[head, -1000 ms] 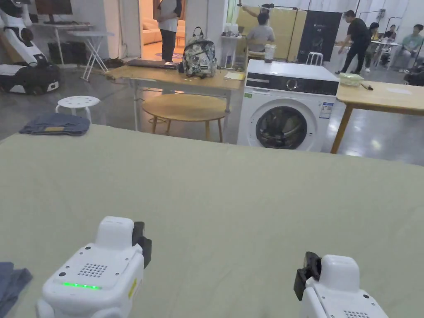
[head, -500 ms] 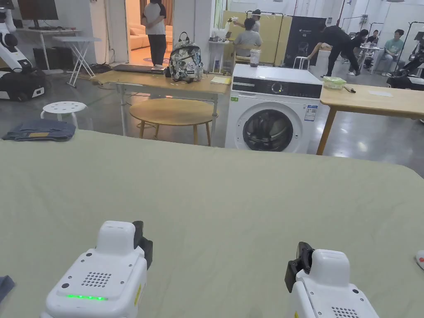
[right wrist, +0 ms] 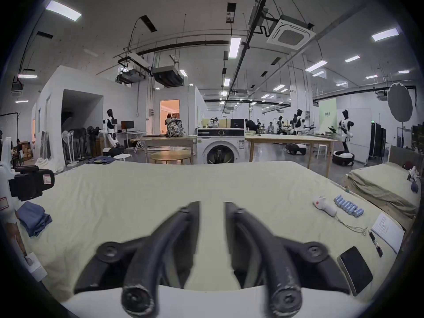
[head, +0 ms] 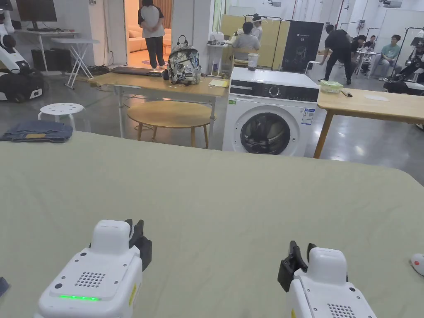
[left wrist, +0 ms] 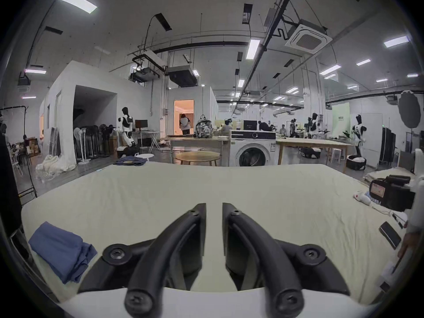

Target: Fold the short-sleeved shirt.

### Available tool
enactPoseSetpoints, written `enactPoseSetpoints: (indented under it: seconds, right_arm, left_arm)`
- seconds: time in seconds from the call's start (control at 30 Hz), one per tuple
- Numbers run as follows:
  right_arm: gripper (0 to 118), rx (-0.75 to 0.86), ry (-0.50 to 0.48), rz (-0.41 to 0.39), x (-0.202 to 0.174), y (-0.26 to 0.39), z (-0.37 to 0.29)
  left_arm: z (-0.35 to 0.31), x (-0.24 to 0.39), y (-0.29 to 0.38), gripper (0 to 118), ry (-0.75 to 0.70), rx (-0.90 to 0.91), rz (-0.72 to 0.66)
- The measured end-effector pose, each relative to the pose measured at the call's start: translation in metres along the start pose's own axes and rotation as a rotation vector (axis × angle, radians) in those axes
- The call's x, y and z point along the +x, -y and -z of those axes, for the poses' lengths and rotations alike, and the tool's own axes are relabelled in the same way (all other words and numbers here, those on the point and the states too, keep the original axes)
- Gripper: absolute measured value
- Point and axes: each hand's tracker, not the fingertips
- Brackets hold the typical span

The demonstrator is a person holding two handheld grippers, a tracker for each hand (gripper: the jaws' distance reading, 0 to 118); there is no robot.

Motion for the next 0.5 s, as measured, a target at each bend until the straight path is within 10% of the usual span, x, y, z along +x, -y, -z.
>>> enactPoseSetpoints:
  seconds: [0.13, 0.5]
  right_arm:
    - [81, -0.006, 0.024, 0.004, 0.0009, 0.0038, 0.0020]
    - [94, 0.026, 0.013, 0.017, 0.0033, 0.0006, 0.0000]
  left_arm:
    - [0.0008, 0.0004, 0.0021, 36, -0.005, -0.008, -0.003]
    - [-0.0013, 0.0053, 0.0064, 66, 0.016, 0.007, 0.019]
